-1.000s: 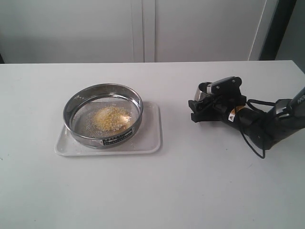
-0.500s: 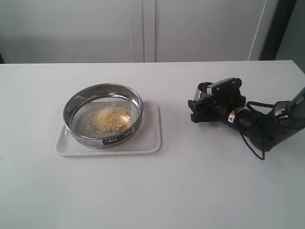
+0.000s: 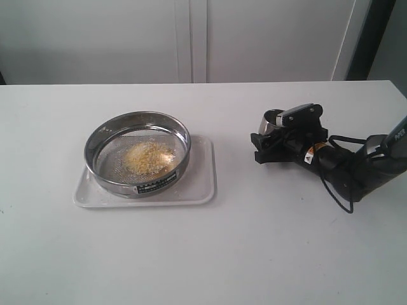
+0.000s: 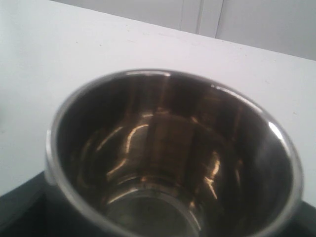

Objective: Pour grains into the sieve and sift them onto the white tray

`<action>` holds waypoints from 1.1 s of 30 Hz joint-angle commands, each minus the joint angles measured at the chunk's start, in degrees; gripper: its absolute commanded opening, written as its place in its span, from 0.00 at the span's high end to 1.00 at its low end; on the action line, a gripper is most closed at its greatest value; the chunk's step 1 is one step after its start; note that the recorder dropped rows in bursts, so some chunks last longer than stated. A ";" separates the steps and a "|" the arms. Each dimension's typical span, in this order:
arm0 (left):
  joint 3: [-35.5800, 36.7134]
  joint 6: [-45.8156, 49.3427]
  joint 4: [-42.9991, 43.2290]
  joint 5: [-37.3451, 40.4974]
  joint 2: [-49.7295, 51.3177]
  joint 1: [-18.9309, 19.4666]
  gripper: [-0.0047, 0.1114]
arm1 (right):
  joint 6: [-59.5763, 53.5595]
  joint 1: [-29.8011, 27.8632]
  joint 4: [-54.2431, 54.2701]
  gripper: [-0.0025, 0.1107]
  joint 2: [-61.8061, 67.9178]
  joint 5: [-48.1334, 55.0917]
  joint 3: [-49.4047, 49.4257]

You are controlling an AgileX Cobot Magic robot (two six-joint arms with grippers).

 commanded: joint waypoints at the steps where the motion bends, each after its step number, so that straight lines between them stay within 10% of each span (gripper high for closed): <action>1: 0.60 -0.53 -0.23 0.50 -0.15 0.00 0.96 | 0.79 -0.22 -0.05 0.98 0.33 1.57 -0.04; 16: 0.60 -0.53 -0.23 0.50 -0.15 0.00 0.96 | 0.79 -0.22 -0.27 0.96 0.33 1.57 -0.04; 33: 0.60 -0.53 -0.23 0.50 -0.15 0.00 0.96 | 0.89 -0.22 -1.06 0.30 0.33 1.49 -0.04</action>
